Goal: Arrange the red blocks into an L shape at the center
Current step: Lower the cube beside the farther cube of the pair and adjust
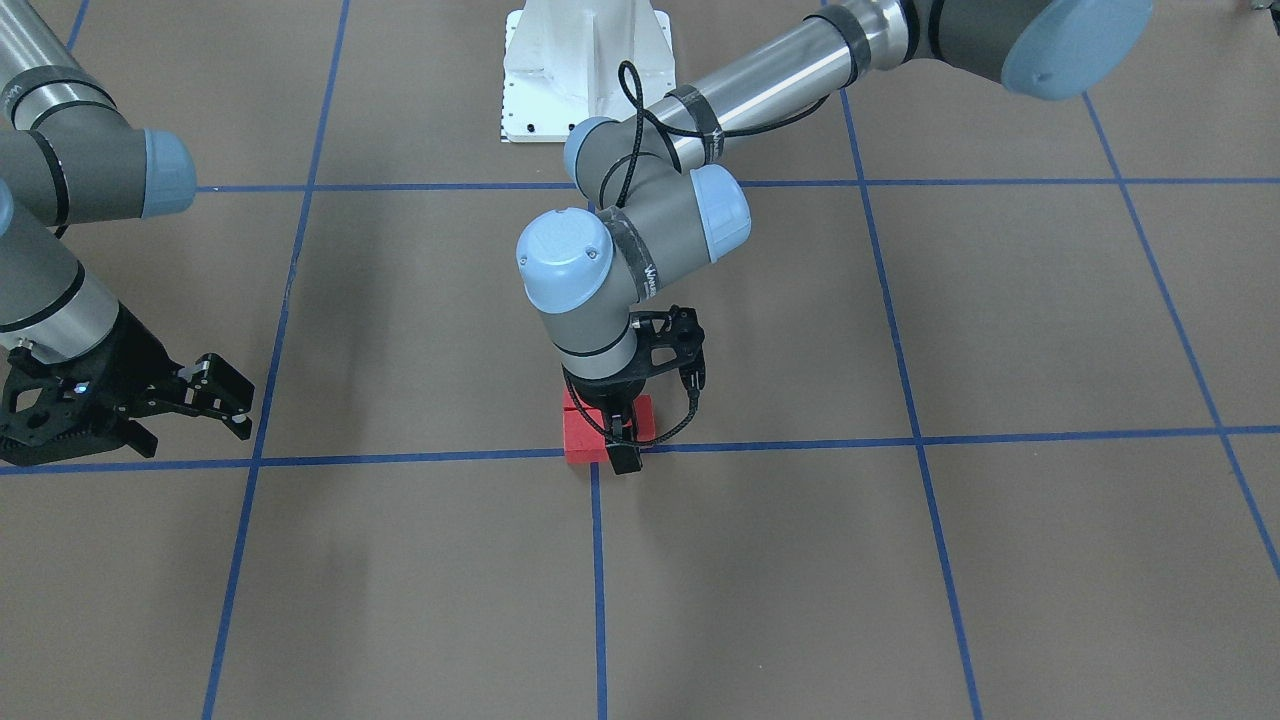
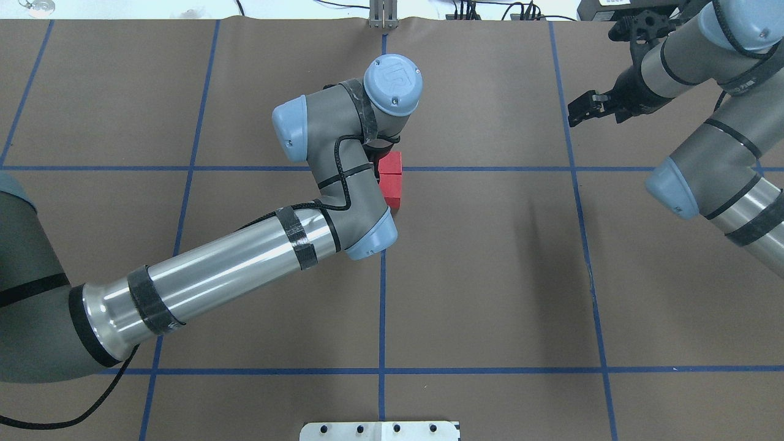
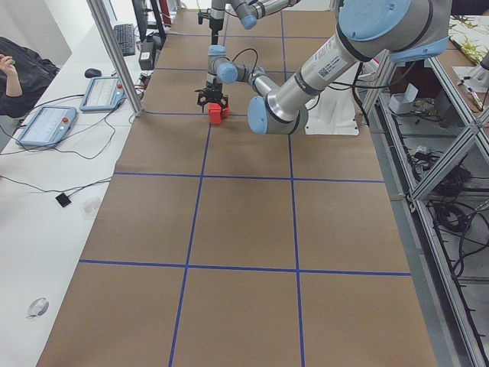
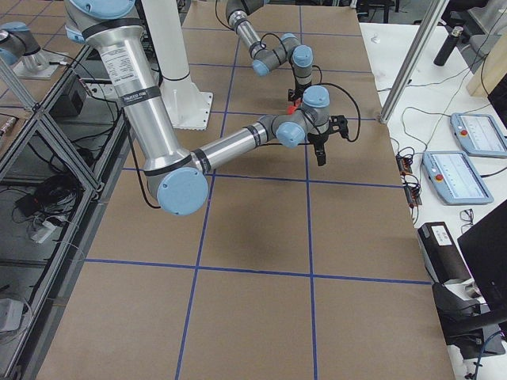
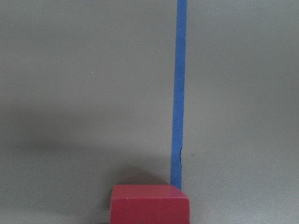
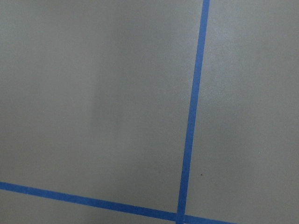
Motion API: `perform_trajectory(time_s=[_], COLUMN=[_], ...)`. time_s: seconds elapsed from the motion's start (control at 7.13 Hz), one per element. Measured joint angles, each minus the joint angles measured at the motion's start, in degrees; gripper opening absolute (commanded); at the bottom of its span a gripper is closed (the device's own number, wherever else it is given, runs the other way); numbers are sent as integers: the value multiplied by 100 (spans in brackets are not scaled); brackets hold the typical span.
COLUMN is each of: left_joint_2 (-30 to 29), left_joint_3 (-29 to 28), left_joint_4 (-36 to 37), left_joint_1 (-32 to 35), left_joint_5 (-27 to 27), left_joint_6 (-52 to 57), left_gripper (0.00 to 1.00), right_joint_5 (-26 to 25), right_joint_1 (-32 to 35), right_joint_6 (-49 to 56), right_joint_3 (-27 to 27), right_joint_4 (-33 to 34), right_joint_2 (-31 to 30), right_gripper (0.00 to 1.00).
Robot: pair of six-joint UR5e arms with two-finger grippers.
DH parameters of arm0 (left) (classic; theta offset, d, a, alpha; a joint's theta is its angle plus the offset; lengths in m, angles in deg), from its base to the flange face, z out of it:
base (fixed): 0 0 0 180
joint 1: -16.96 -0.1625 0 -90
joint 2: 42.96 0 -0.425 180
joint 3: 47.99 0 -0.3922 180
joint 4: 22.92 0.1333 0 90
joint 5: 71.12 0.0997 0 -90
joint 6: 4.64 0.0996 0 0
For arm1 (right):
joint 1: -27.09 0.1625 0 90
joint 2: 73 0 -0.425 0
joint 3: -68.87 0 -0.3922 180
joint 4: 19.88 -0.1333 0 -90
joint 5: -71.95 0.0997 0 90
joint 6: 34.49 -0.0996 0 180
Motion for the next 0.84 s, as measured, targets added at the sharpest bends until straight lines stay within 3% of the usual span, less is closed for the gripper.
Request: perform_trajectory(time_s=[0.56, 0.84], left_joint_2=[7, 33], left_joint_3=[87, 256], left_joint_4=[3, 380], left_joint_1=[-7, -2], left_joint_5=[82, 54], left_joint_6=[61, 293], left_gripper=[100, 100], right_joint_5=[-8, -9], right_joint_1=[3, 11], right_joint_6=[0, 0], right_joint_3=[-6, -22], right_joint_4=[0, 2], right_joint_2=[3, 14], right_gripper=[99, 99])
